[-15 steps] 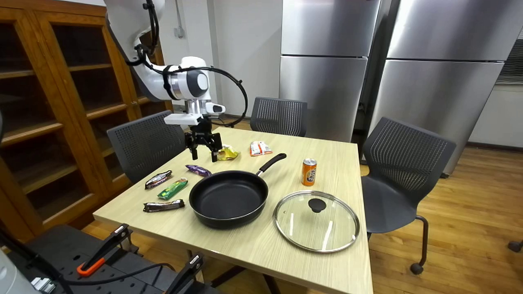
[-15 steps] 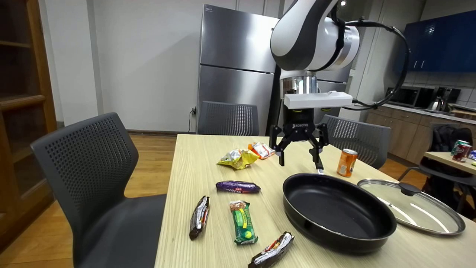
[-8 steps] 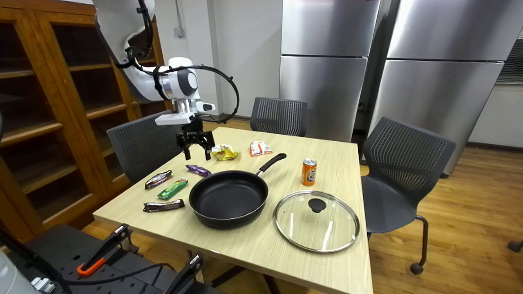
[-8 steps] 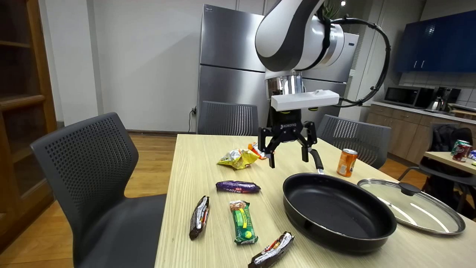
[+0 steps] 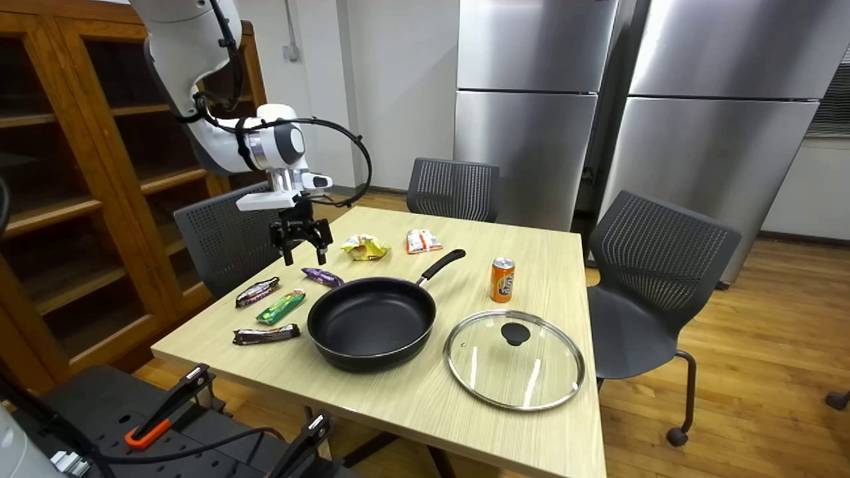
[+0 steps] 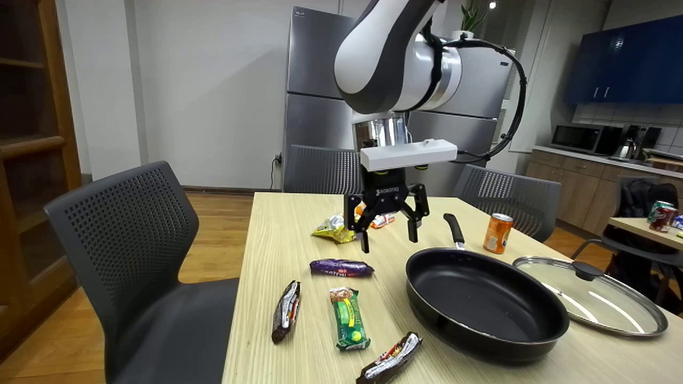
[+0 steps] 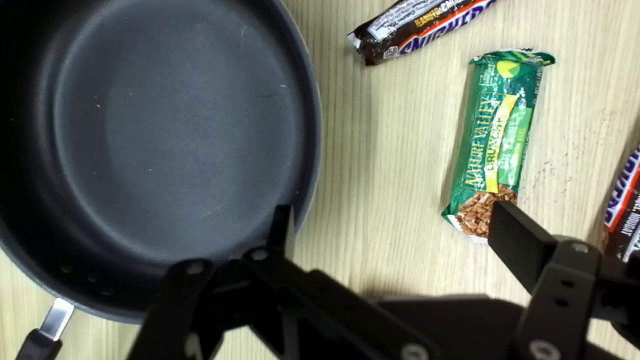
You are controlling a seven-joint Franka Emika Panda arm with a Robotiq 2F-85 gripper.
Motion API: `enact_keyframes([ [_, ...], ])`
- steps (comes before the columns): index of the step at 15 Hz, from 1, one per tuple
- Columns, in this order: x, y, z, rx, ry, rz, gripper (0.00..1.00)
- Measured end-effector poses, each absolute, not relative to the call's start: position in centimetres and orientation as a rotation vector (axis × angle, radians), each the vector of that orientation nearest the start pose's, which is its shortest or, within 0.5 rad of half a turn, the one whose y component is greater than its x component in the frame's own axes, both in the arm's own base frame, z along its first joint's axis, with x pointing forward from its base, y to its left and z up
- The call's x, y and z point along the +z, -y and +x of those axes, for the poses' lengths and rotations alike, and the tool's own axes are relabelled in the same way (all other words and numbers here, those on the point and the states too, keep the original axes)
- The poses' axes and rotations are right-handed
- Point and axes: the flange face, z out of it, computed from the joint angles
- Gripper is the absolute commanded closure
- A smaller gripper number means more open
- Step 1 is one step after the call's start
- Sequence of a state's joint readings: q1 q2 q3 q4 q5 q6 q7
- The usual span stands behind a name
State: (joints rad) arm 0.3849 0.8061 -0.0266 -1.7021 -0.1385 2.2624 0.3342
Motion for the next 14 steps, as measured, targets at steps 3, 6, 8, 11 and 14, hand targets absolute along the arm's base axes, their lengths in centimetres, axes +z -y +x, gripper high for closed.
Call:
enact_keyframes([
  [3,9.7,-23.3,60.0,0.326,0.231,-3.292,0.0],
  [6,8.5,-24.3,60.0,0.336,0.24,-3.278,0.0],
  [8,7.7,-24.8,60.0,0.346,0.243,-3.269,0.0],
  [11,6.2,-25.5,59.8,0.37,0.242,-3.254,0.0],
  [14,4.7,-26.2,59.4,0.396,0.248,-3.238,0.0],
])
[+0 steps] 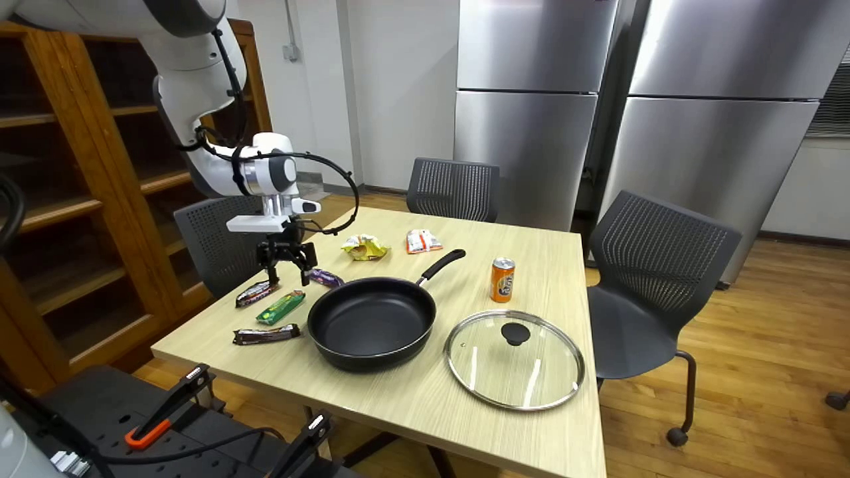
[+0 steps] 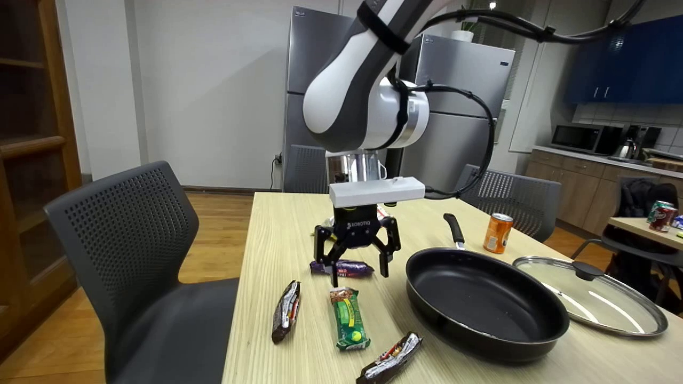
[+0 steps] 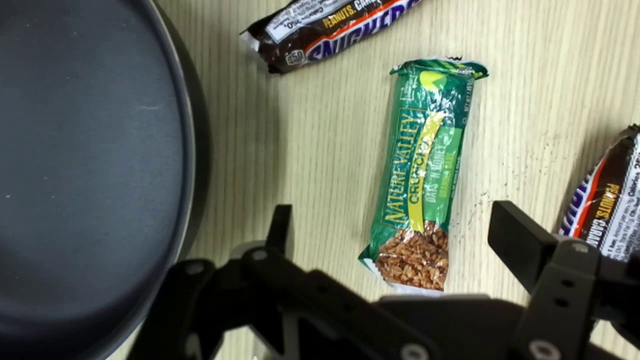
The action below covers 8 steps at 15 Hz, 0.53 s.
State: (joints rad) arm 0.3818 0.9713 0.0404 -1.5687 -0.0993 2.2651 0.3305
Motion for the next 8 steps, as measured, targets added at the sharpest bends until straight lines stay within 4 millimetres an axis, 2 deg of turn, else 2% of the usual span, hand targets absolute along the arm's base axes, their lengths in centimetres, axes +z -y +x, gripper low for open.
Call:
enact_keyframes([
  [8,1.6,-27.0,58.6,0.454,0.235,-3.207,0.0],
])
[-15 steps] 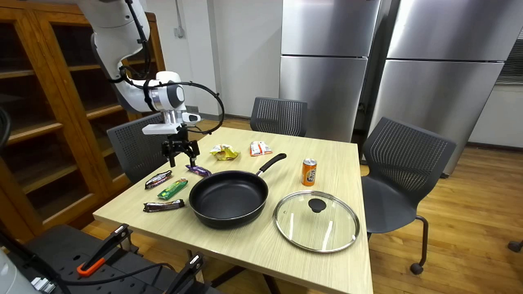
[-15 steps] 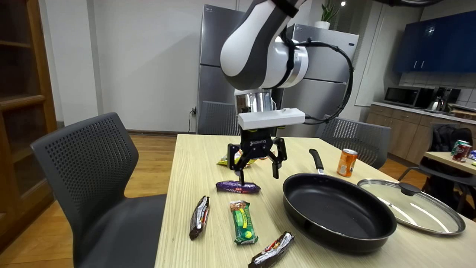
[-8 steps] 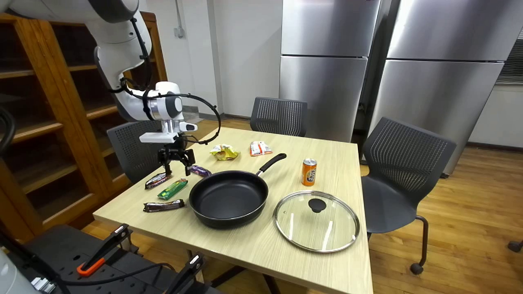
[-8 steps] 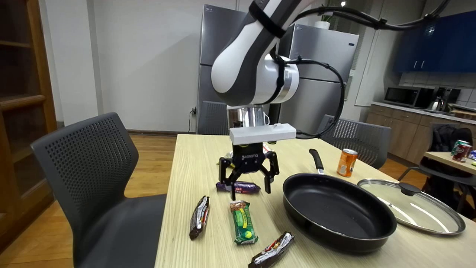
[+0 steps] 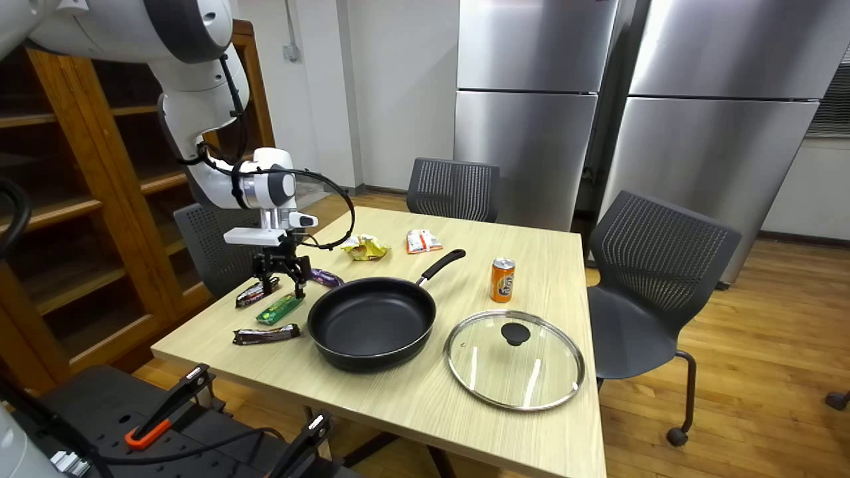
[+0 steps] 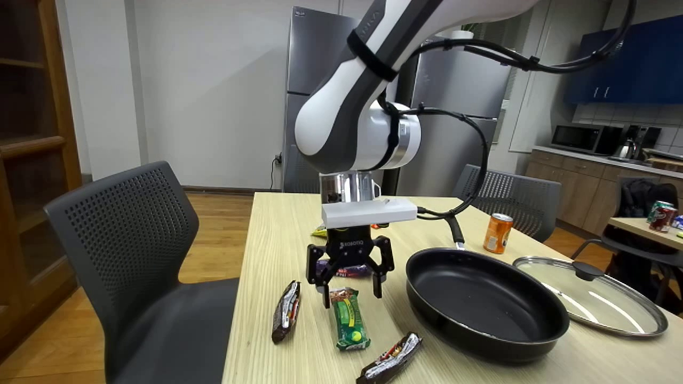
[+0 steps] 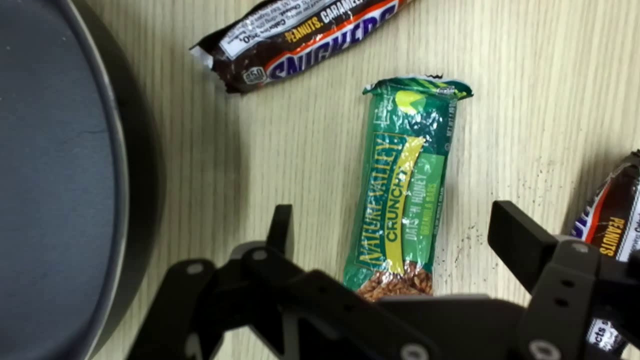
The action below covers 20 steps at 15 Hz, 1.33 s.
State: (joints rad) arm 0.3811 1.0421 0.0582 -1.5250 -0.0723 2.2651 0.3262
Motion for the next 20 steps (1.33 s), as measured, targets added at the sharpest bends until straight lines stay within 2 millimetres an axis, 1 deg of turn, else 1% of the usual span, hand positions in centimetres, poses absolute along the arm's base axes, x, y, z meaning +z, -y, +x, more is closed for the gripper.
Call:
enact_keyframes([
  [12,0.1,-26.4,59.6,0.465,0.205,-3.158,0.0],
  [13,0.0,-26.5,59.7,0.466,0.205,-3.157,0.25],
  [14,-0.2,-26.5,59.6,0.467,0.205,-3.157,0.26],
  [16,-0.3,-26.5,59.7,0.468,0.206,-3.156,0.42],
  [17,-0.3,-26.5,59.7,0.468,0.206,-3.156,0.51],
  [20,-0.3,-26.6,59.7,0.467,0.206,-3.155,0.73],
])
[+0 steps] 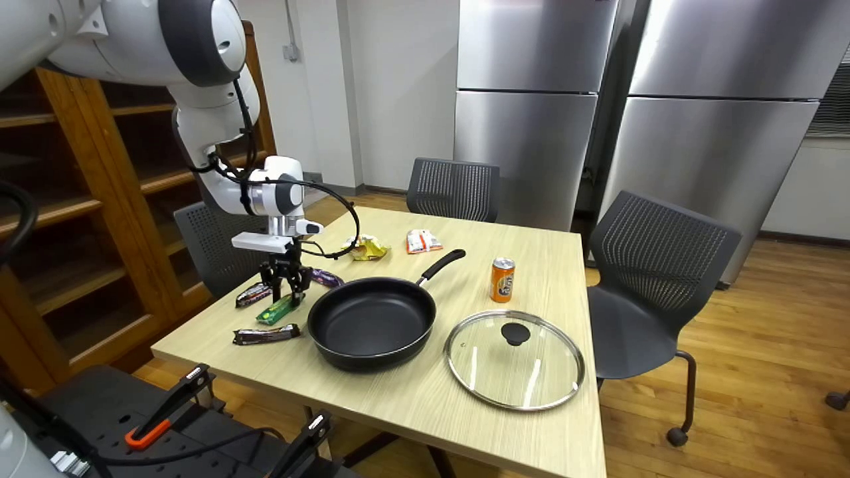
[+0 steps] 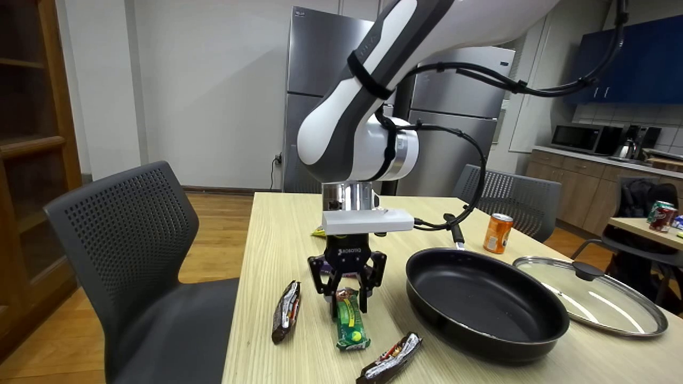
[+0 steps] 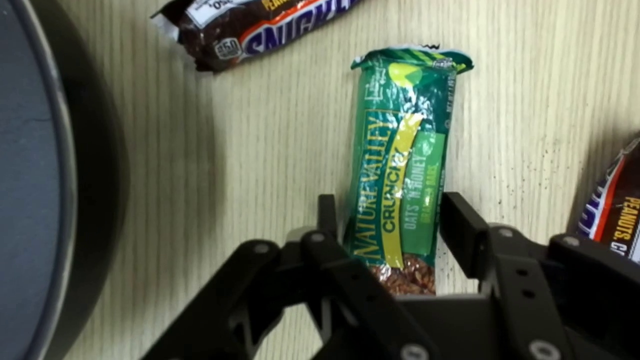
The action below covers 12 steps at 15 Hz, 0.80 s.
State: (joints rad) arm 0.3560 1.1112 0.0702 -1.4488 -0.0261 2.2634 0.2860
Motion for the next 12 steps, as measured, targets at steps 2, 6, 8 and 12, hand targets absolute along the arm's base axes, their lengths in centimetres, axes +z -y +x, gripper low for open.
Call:
enact_keyframes([
  [2,-0.3,-26.6,59.7,0.466,0.206,-3.155,0.86],
  [6,-0.2,-26.6,59.8,0.461,0.205,-3.155,0.86],
  [8,-0.1,-26.6,59.9,0.457,0.205,-3.155,0.86],
  [12,1.0,-26.8,60.5,0.422,0.223,-3.15,0.86],
])
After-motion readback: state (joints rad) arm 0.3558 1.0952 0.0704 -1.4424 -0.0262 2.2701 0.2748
